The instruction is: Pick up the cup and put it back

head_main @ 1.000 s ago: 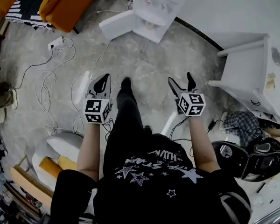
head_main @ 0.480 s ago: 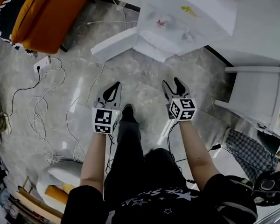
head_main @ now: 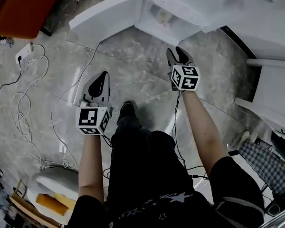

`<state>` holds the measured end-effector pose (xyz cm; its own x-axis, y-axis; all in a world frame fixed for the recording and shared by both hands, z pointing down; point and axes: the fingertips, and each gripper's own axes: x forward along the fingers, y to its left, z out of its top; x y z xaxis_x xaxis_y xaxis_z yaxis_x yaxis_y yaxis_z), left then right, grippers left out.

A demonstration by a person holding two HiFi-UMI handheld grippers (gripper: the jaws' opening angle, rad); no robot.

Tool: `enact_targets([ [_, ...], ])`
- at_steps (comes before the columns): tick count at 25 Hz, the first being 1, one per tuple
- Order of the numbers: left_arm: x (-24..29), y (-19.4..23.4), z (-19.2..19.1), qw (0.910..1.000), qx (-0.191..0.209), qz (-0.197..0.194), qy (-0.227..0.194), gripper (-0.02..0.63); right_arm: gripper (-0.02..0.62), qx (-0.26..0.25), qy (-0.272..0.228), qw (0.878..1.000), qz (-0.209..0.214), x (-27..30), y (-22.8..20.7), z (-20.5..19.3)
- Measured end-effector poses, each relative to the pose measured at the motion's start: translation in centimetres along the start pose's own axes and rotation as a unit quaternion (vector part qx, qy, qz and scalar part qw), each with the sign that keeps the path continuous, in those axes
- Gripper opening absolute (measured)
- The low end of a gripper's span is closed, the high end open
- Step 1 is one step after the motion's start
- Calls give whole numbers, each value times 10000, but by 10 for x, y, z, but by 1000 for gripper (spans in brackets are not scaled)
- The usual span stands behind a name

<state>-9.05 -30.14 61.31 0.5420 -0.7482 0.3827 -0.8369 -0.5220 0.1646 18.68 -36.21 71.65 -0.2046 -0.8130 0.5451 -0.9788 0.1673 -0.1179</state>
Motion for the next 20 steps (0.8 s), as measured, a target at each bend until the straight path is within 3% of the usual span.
enact_targets([
  [7,52,37,-45,9970,585,82,-497,11,170,-8,-326,9987,-387,100,-36,-24],
  [15,84,64,-58,9958,358,352,-760,11,204,-162,-418,9959,-786,172,-64,-12],
  [20,97,65,-58,9963,341,373,-701,11,199,-162,37,9973,-722,198,-69,-28],
])
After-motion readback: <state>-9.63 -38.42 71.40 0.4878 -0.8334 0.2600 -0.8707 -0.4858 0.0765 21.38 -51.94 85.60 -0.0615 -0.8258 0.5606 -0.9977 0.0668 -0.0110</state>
